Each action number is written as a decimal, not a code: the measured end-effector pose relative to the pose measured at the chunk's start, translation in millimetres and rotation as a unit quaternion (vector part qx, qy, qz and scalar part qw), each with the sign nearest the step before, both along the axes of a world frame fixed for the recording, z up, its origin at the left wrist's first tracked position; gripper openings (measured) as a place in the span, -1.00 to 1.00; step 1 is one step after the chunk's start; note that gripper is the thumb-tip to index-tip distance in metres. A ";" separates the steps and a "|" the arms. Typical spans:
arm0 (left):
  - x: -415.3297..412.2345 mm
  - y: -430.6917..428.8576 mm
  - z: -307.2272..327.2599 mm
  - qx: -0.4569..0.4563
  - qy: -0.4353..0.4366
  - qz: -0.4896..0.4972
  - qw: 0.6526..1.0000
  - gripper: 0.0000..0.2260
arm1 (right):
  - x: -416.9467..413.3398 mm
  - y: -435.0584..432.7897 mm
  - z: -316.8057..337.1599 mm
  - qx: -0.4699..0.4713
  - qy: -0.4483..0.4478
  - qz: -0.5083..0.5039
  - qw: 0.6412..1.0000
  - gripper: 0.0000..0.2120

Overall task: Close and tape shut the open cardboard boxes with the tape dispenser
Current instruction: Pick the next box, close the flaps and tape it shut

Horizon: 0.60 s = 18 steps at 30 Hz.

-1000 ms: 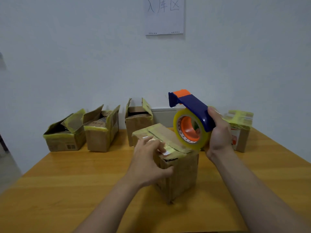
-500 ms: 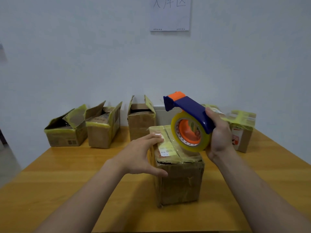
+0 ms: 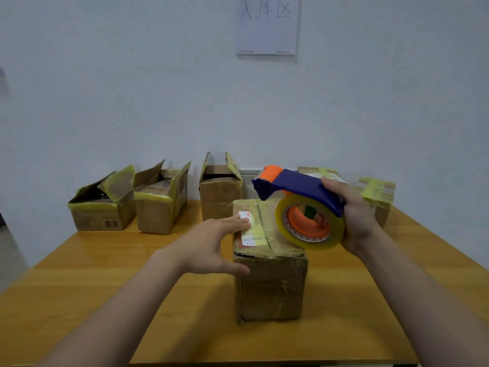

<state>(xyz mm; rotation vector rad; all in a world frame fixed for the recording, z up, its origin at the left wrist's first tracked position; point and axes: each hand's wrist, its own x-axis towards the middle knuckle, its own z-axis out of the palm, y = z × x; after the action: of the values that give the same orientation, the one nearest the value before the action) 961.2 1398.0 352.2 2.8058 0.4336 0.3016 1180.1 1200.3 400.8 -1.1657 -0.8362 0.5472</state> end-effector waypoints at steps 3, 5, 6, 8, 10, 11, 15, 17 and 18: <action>-3.1 -4.1 11.1 -0.015 0.027 -0.006 1.000 -0.02 | 4.2 -10.0 7.1 -0.015 -0.033 0.025 0.999 -0.70; -8.0 -13.9 17.2 -0.084 -0.035 -0.011 0.996 -0.05 | 7.3 -16.5 11.3 -0.014 -0.067 0.038 0.997 -0.72; -10.0 -19.6 20.8 -0.141 -0.103 -0.007 0.985 -0.14 | 8.7 -19.3 12.2 -0.013 -0.082 0.048 0.995 -0.72; -11.2 -32.5 31.7 -0.285 -0.260 0.021 0.922 -0.43 | 9.4 -23.6 13.9 -0.020 -0.105 0.063 0.992 -0.62; -9.0 -43.2 44.8 -0.437 -0.316 0.053 0.841 -0.53 | 8.4 -24.5 15.1 -0.024 -0.131 0.082 0.988 -0.54; -7.5 -49.0 49.8 -0.498 -0.310 0.057 0.808 -0.53 | 6.2 -24.6 16.3 -0.026 -0.139 0.098 0.985 -0.52; -2.4 -65.9 54.3 -0.678 -0.290 0.019 0.676 -0.61 | -4.5 -23.3 22.9 -0.006 -0.130 0.149 0.980 -0.63; -3.4 -72.0 54.5 -0.725 -0.292 -0.011 0.623 -0.70 | -7.6 -20.9 25.5 0.012 -0.125 0.157 0.980 -0.43; -3.9 -73.5 54.4 -0.735 -0.294 -0.024 0.610 -0.76 | -8.9 -19.8 26.9 0.020 -0.121 0.159 0.980 -0.31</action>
<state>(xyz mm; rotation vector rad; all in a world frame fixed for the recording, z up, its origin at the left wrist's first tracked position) 957.3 1324.5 406.6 0.9725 0.2180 0.4960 1171.2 1180.4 427.6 -1.0804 -1.2520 0.6539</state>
